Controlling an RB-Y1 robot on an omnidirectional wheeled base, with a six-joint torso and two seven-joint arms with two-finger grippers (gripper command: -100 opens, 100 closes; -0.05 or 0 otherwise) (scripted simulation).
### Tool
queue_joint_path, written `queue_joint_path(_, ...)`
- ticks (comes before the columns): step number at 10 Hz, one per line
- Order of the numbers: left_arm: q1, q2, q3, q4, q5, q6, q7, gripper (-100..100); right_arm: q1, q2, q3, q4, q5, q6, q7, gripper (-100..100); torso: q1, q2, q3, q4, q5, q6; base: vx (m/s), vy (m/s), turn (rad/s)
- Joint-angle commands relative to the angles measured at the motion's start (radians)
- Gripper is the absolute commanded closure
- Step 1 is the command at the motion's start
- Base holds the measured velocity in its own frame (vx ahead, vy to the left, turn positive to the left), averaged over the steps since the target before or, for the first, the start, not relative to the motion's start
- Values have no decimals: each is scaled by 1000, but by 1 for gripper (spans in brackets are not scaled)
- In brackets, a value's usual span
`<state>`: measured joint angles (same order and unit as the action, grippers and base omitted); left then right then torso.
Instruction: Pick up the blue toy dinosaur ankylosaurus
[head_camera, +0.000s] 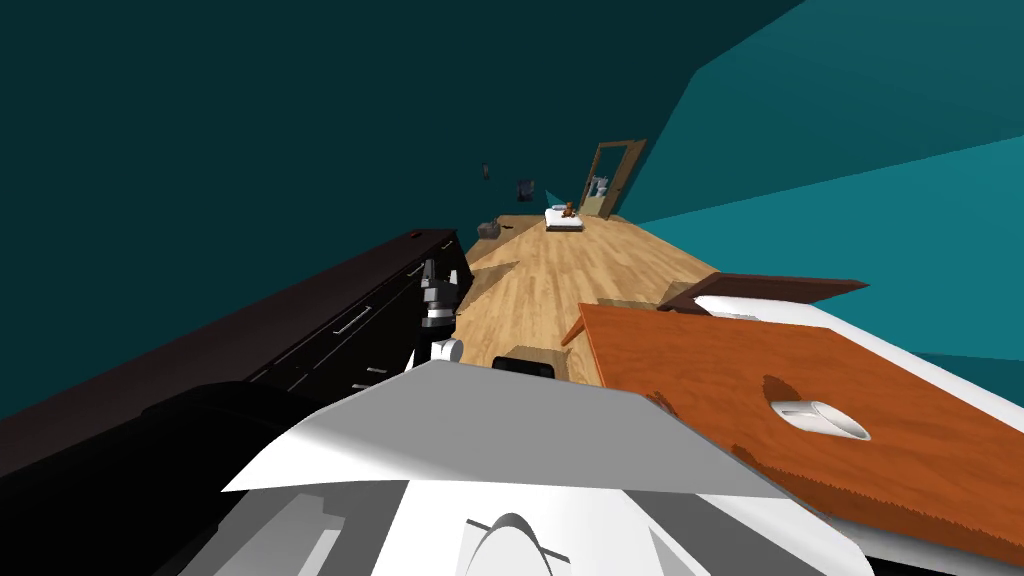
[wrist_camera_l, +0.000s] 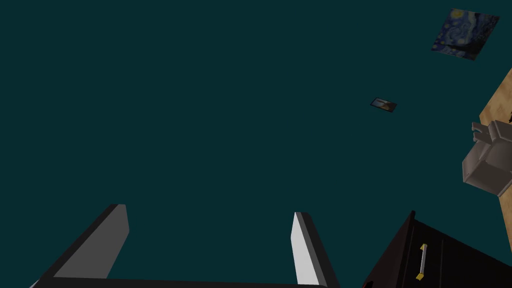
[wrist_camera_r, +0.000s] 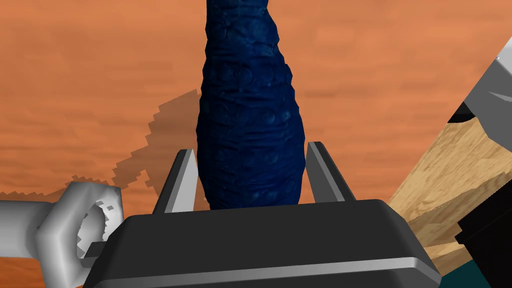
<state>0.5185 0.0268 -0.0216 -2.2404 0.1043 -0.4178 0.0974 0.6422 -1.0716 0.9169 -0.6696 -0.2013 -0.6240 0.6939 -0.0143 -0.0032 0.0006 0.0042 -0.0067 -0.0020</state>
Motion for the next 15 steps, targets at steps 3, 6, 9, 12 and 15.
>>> queue_joint_path(3,0,0,0,0,0,0,0,0,-79,-34,-33,25,118,-37,-67,100,0,0,0,1,0,-4,46,4,-224)
queue_joint_path(6,0,0,0,0,0,0,0,0,-80,-34,-33,25,196,-37,-67,100,0,-1,0,1,-2,-3,41,8,-96)
queue_joint_path(9,0,0,0,0,0,0,0,0,-137,-47,-54,50,271,-60,-109,100,0,0,0,1,0,-1,34,4,-230)
queue_joint_path(12,0,0,0,0,0,0,0,0,-186,-60,-76,76,355,-83,-151,100,1,1,1,1,0,-3,34,7,-112)
queue_joint_path(15,0,0,0,0,0,0,0,0,-194,-60,-76,76,438,-83,-151,100,2,0,0,0,1,-2,31,13,-113)
